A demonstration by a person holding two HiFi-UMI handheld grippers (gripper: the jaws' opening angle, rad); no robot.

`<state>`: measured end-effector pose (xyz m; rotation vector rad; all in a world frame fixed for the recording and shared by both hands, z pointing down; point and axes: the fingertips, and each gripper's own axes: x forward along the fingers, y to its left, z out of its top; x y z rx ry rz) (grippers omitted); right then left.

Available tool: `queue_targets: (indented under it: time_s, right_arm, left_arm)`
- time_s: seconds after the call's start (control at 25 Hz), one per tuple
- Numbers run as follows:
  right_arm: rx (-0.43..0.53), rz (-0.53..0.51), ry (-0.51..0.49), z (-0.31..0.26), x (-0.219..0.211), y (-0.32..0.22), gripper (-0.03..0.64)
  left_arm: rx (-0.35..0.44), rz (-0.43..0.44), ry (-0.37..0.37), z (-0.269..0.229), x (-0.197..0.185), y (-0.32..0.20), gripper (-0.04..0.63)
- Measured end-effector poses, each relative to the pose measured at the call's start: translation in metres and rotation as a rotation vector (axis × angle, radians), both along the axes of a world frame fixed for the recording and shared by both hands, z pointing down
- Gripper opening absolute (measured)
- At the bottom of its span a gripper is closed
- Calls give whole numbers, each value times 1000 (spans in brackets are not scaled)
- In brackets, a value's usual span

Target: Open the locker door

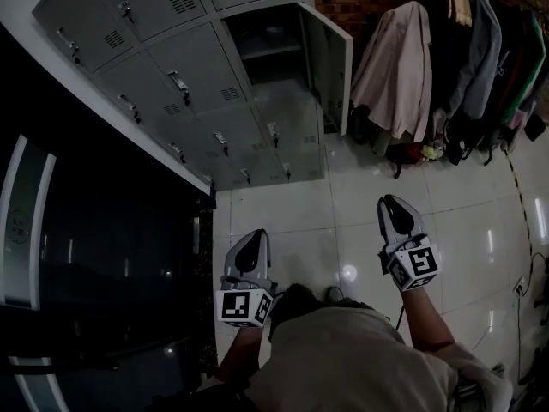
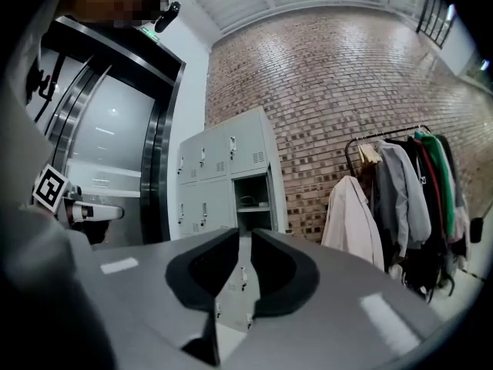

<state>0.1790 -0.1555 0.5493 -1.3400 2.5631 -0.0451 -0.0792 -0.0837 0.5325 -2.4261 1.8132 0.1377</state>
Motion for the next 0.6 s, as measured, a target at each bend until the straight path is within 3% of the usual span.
queue_targets:
  time_s: [0.32, 0.6]
  right_arm:
    - [-2, 13, 10, -26, -4, 64, 38]
    - [24, 24, 5, -34, -23, 135, 38]
  left_arm:
    - [48, 45, -16, -30, 9, 57, 83]
    - [69, 46, -19, -36, -16, 132, 83]
